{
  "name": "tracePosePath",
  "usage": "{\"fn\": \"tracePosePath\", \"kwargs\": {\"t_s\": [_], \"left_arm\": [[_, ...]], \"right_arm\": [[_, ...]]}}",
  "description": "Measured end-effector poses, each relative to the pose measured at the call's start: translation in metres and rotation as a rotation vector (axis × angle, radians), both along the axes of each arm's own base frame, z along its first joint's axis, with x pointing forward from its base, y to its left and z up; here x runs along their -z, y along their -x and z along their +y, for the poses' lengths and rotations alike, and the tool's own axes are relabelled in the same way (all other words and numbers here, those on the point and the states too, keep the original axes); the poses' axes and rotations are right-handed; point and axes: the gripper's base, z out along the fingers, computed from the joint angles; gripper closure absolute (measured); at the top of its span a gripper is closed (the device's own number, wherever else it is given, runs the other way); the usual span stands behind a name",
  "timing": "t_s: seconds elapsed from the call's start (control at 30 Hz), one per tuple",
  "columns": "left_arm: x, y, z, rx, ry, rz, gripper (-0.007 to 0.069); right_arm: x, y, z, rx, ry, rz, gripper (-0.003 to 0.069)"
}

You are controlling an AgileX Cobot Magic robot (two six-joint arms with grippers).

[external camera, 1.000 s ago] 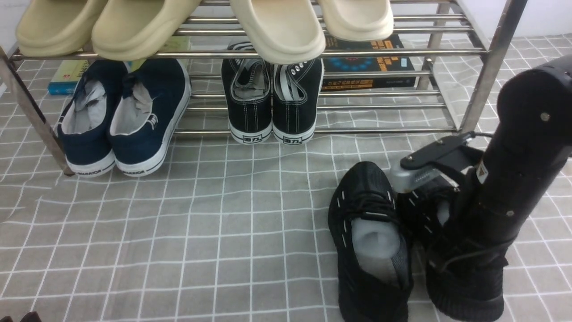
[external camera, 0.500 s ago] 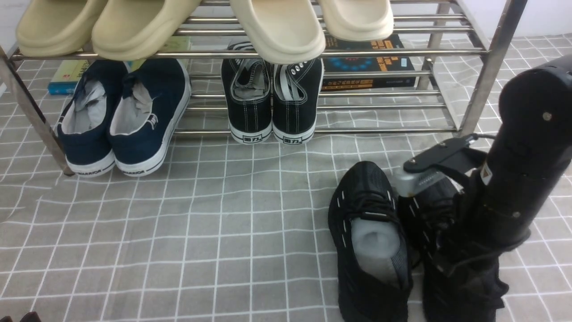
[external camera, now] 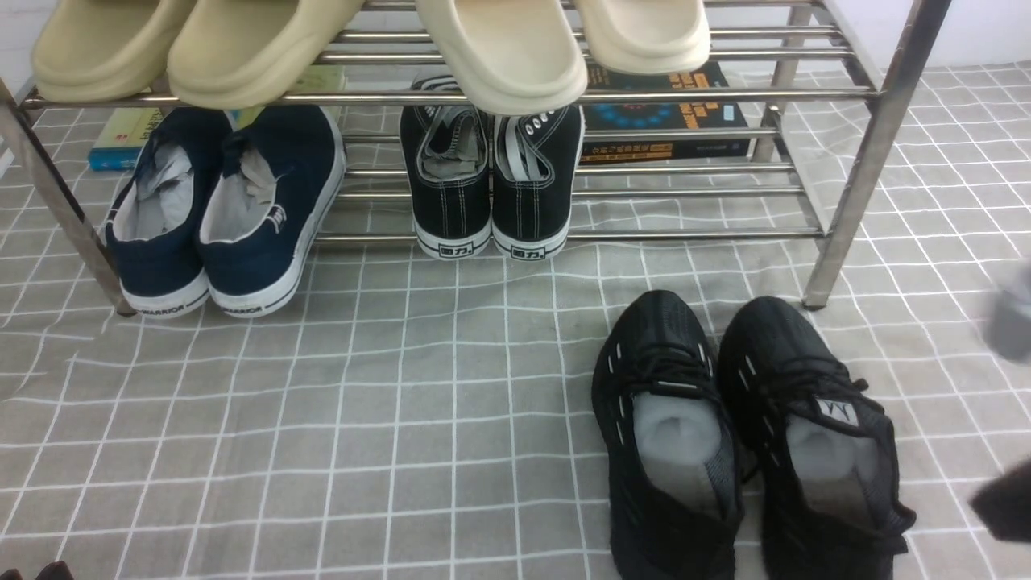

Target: Take the shoes off the shelf with your hand from the grey coffee tablecloth.

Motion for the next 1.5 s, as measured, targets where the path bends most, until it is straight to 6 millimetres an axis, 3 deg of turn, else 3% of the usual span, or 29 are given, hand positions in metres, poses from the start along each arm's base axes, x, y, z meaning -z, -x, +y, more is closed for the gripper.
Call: {"fn": "tracePosePath", "kwargs": {"t_s": [0.07,0.27,0.33,0.4,0.63,0.8,1.5], "left_arm": [[0.000,0.000,0.000,0.000,0.000,0.000,0.0385],[0.000,0.000,0.000,0.000,0.000,0.000,0.0385],[0.000,0.000,0.000,0.000,-0.002,0.000,0.0385],[0.000,0.000,0.000,0.000,-0.002,-0.001,0.0385],[0.000,0.000,0.000,-0.001,-0.010,-0.001,0.0385],[0.000,0.000,0.000,-0.001,-0.014,-0.001,0.0385],[0.000,0.000,0.001,-0.003,-0.042,-0.002,0.0385]], "right_arm": [[0.002,0.017,-0.010,0.016,-0.067,-0.109,0.0675],[0.020,0.076,-0.052,0.116,-0.449,-0.757,0.0671],[0.032,0.087,-0.061,0.146,-0.557,-0.937,0.0670],[0.037,0.089,-0.064,0.159,-0.595,-1.000,0.0669],[0.058,0.058,-0.045,0.175,-0.506,-0.753,0.0665],[0.061,0.046,-0.038,0.180,-0.465,-0.707,0.0663],[0.067,0.038,-0.034,0.172,-0.409,-0.665,0.0656]]}}
